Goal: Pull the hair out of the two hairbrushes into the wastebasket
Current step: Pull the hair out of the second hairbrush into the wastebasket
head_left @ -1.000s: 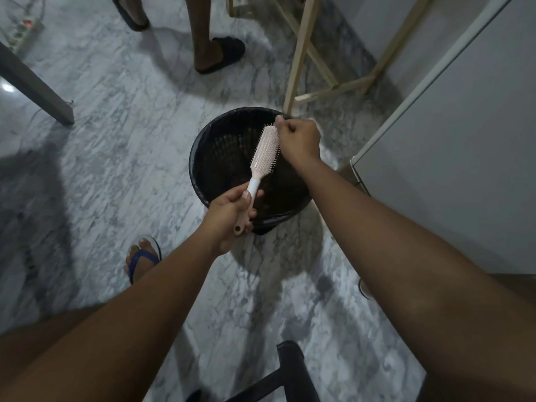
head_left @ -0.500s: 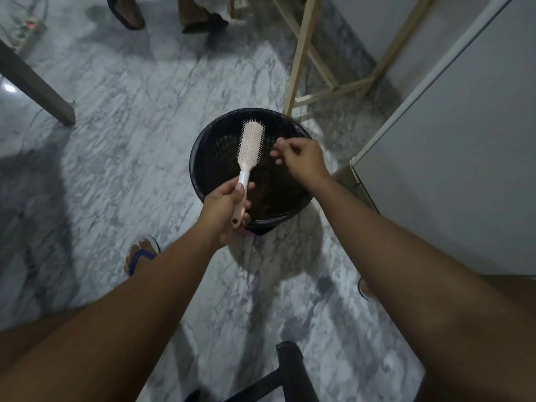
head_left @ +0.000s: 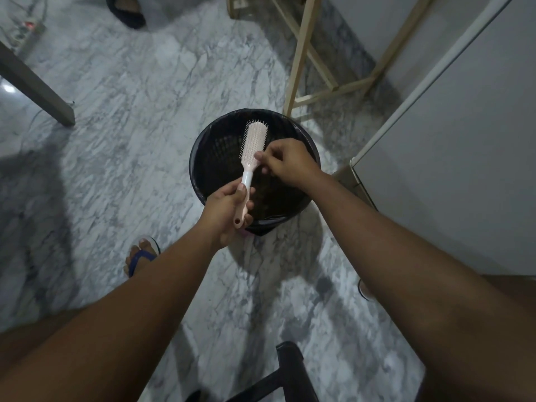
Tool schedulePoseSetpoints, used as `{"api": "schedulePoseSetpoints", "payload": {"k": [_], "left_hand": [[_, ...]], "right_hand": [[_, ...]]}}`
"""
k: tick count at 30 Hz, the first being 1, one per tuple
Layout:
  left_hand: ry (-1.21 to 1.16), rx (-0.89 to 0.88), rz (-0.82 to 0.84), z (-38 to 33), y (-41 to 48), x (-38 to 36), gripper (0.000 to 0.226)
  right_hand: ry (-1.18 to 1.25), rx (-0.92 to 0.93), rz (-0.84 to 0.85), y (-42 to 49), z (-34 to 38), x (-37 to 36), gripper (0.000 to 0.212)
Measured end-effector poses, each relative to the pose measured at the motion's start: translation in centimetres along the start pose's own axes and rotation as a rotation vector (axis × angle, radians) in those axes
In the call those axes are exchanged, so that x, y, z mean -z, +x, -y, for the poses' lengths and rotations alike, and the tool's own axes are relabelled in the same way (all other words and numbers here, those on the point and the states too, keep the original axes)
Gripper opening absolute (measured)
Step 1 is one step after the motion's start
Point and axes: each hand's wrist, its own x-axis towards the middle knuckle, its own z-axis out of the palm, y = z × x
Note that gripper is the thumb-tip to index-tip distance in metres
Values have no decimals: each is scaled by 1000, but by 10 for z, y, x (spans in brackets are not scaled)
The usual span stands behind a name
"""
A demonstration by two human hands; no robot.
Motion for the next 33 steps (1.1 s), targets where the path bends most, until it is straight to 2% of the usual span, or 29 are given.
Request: {"api": "schedulePoseSetpoints", "payload": {"k": [2, 4, 6, 8, 11, 12, 19, 26, 29, 33], "left_hand": [[0, -2, -25, 1, 1, 1, 32], [9, -1, -55, 3, -1, 5, 32], [23, -4, -60, 6, -3, 11, 31], [29, -8, -51, 8, -6, 13, 31], [59, -23, -38, 9, -9, 10, 32], [75, -32, -33, 9, -10, 9, 32], [246, -114, -60, 7, -9, 12, 30], [218, -99, -50, 11, -14, 0, 27], [164, -71, -62, 11, -13, 0, 22], [86, -49, -108, 10, -11, 8, 27]], "right_hand": [[114, 14, -147, 0, 0, 1, 37], [201, -17, -364, 6, -4, 5, 38], [199, -76, -448, 14, -6, 7, 30], [156, -105, -368, 19, -4, 4, 21], [8, -111, -178, 16, 6, 1, 51], [-14, -99, -157, 16, 8, 0, 53], [-88, -120, -250, 15, 14, 2, 29], [-272, -78, -310, 13, 15, -2, 16], [-104, -81, -384, 14, 19, 1, 18], [181, -114, -536, 17, 21, 7, 23]]}}
